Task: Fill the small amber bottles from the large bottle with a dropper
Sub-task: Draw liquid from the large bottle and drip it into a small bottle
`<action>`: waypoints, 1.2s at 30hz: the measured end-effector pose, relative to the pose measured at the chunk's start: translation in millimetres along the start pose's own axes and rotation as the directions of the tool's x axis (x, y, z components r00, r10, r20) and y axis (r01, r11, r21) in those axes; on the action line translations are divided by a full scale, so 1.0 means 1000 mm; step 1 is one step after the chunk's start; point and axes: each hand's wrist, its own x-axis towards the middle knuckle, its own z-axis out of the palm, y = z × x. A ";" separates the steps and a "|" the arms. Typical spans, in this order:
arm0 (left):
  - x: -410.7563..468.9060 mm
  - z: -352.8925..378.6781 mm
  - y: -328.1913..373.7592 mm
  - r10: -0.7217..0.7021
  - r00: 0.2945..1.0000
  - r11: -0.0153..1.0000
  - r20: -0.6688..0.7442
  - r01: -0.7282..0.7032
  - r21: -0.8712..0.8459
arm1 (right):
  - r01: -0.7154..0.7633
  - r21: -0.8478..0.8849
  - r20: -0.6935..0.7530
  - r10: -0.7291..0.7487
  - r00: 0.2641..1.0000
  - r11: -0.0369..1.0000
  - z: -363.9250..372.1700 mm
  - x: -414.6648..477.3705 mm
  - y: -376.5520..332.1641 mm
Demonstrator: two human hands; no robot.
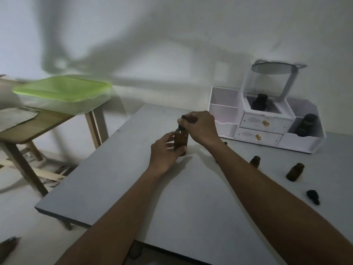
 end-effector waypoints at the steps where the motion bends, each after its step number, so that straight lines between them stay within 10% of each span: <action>1: 0.000 0.000 0.000 0.014 1.000 1.000 0.012 -0.014 0.005 | -0.003 0.008 -0.005 0.003 1.000 1.000 0.000 0.000 0.001; 22: -0.001 0.000 0.001 -0.072 0.997 0.994 0.036 0.069 0.080 | 0.150 0.040 -0.162 -0.142 0.977 0.988 -0.026 0.016 -0.032; 28: -0.032 0.002 0.011 -0.156 0.964 0.981 -0.217 0.124 -0.150 | 0.182 0.244 -0.316 -0.100 0.943 0.952 -0.077 0.017 -0.048; 36: -0.072 0.062 0.034 -0.071 0.981 0.990 0.181 0.092 -0.110 | 0.196 0.327 -0.450 -0.030 0.892 0.924 -0.150 -0.017 0.001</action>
